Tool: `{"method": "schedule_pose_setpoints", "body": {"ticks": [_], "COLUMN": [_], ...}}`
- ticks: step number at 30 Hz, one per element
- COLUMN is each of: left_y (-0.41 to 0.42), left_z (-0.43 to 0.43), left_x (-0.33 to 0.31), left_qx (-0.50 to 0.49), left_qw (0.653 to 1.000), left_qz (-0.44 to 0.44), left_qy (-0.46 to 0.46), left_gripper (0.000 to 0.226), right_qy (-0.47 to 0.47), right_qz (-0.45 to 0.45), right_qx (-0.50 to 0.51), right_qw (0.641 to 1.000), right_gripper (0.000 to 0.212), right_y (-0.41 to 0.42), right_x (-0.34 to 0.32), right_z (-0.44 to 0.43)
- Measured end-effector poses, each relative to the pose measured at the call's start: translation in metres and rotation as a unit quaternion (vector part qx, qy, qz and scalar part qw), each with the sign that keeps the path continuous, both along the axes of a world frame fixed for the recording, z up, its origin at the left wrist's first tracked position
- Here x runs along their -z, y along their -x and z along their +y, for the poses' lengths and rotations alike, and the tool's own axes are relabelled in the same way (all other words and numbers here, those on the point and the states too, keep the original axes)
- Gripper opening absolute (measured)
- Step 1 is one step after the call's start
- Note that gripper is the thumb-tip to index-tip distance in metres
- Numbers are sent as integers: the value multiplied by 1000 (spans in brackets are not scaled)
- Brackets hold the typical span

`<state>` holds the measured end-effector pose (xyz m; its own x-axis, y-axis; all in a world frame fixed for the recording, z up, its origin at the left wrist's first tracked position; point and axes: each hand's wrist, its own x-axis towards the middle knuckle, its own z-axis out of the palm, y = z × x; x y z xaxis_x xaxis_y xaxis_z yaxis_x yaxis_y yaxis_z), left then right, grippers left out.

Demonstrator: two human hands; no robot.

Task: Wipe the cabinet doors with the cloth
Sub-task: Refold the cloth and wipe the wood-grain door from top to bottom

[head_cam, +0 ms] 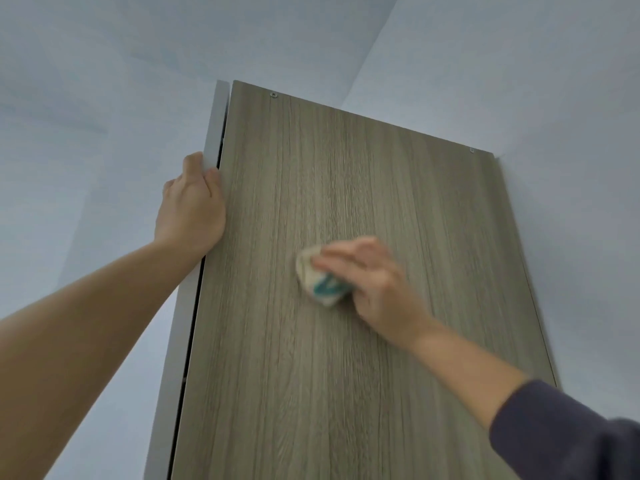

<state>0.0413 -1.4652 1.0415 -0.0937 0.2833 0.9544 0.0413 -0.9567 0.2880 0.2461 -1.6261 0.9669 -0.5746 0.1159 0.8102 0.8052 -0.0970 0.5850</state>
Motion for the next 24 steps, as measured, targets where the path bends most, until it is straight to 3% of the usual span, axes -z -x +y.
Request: {"method": "schedule_pose_setpoints", "body": {"ticks": [2, 4, 7, 10, 14, 16, 18, 21, 22, 24], "left_y": [1, 1, 1, 1, 4, 5, 6, 10, 11, 14], "left_z": [1, 1, 4, 3, 1, 2, 6, 14, 16, 18], "left_x": [-1, -1, -1, -1, 0, -1, -3, -7, -9, -12], "left_qx": [9, 19, 28, 39, 34, 38, 53, 105, 127, 168], "left_qw": [1000, 1000, 1000, 999, 999, 998, 997, 992, 990, 983], "left_qz": [3, 6, 9, 13, 36, 41, 47, 59, 61, 60], "left_qy": [2, 3, -2, -1, 14, 12, 8, 24, 31, 42], "left_gripper": [33, 33, 28, 34, 51, 53, 53, 52, 52, 54], "right_qy": [-41, -40, 48, 84, -54, -80, -38, 82, 96, 63], "right_qz": [73, 80, -36, -104, 79, 99, 36, -131, -150, -94], "right_qx": [-8, -15, -24, 1, -19, -19, -30, -14, -4, -7], "right_qw": [996, 996, 998, 991, 995, 992, 998, 988, 984, 994], "right_gripper": [39, 37, 28, 30, 43, 42, 32, 26, 27, 31], "right_y": [8, 13, 18, 19, 31, 38, 48, 56, 57, 62], "right_x": [-23, -5, 50, 34, -46, -38, 3, 53, 44, 8], "right_z": [5, 11, 14, 11, 17, 27, 34, 35, 35, 40]}}
